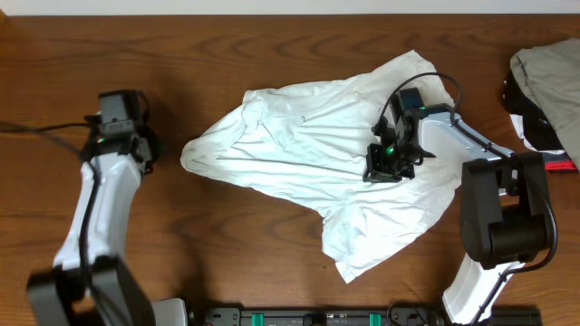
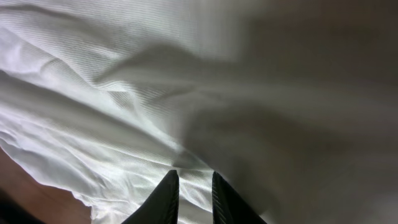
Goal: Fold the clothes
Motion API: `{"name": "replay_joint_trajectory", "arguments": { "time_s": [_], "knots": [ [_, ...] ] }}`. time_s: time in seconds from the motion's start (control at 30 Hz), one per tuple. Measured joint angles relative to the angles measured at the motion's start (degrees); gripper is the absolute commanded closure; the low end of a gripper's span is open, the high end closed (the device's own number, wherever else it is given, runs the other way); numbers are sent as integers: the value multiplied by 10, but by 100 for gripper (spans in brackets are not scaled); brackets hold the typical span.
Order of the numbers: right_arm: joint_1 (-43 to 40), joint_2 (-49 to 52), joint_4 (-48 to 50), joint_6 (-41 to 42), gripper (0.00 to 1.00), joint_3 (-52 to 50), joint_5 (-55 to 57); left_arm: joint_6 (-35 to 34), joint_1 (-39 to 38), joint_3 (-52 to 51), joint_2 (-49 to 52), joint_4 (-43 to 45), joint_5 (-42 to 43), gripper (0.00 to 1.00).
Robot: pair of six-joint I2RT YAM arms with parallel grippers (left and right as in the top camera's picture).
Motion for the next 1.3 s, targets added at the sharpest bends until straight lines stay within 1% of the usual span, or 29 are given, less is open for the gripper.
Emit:
{"name": "replay_joint_trajectory", "arguments": {
  "time_s": [0.07,0.13,0.23,0.37,0.57,0.67,0.8,0.93,1.3],
  "knots": [
    [0,0,1,0,81,0,0,-5,0,0,-31,-8,24,94],
    [0,-1,2,0,81,-2,0,-7,-7,0,-53,-8,69,94],
    [0,-2,4,0,81,-3,0,1,-31,0,-59,0,141,94],
    [0,-2,4,0,81,-3,0,22,-96,0,-30,25,206,94],
    [0,-2,4,0,81,-3,0,44,-196,0,54,84,234,94],
    [0,-2,4,0,82,-3,0,49,-215,0,98,116,236,94],
    [0,-2,4,0,82,-3,0,50,-219,0,154,148,233,94],
    [0,-2,4,0,83,-3,0,50,-218,0,189,163,206,94],
    [0,-2,3,0,84,-3,2,52,-213,0,200,210,101,94]
  ]
}}
